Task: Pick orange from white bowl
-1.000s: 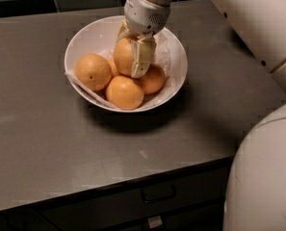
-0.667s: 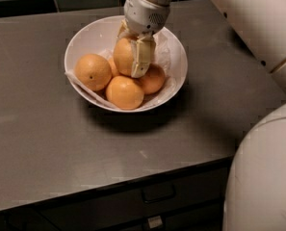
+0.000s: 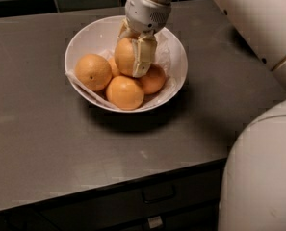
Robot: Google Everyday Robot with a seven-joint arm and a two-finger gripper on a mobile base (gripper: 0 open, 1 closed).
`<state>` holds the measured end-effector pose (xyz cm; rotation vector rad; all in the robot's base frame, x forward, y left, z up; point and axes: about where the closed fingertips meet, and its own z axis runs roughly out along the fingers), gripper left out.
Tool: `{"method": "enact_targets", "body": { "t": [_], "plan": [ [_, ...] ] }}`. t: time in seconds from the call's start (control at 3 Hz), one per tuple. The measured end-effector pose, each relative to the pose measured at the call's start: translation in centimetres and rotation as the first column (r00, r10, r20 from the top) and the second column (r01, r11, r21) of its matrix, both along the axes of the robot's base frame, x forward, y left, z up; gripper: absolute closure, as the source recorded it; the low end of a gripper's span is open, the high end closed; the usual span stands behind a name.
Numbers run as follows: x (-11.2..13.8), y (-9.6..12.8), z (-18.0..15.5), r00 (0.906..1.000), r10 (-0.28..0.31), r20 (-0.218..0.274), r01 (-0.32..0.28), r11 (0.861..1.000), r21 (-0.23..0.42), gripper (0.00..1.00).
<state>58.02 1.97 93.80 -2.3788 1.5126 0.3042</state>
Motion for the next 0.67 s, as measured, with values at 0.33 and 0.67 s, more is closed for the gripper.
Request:
{"method": "enact_targets", "body": {
  "t": [0.33,0.67],
  "plan": [
    [0.0,0.0,0.0,1.0000,0.000,0.000,0.000,1.000,0.000,1.00],
    [-1.3,0.0,2.3,0.9936,-0.024,0.111,0.023,1.000,0.009,1.00]
  ]
}}
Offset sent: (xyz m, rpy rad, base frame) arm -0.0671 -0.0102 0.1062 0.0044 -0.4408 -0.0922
